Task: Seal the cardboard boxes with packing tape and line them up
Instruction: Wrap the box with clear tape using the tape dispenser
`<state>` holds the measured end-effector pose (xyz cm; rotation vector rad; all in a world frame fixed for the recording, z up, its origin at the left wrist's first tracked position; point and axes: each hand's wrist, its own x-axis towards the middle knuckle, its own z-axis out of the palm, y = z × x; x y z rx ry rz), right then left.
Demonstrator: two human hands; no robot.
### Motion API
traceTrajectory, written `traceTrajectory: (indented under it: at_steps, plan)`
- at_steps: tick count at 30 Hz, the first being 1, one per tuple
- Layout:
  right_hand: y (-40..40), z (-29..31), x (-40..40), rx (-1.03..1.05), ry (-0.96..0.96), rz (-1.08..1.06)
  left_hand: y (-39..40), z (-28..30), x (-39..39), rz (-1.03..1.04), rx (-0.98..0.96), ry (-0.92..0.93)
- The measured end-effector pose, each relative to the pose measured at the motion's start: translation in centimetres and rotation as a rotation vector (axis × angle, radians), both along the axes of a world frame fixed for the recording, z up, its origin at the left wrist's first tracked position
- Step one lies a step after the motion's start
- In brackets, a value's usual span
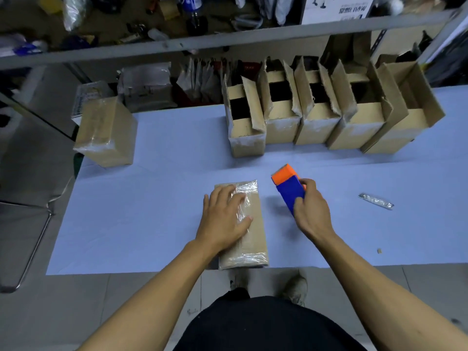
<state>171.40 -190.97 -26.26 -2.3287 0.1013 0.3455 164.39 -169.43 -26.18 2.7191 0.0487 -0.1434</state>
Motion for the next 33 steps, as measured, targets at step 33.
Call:
traceTrajectory:
  at_steps: [33]
  plan:
    - [3.5,10.2,3.9,-0.083,-0.440,0.810,3.3,10.6,4.4,0.703,-1.253,0.249]
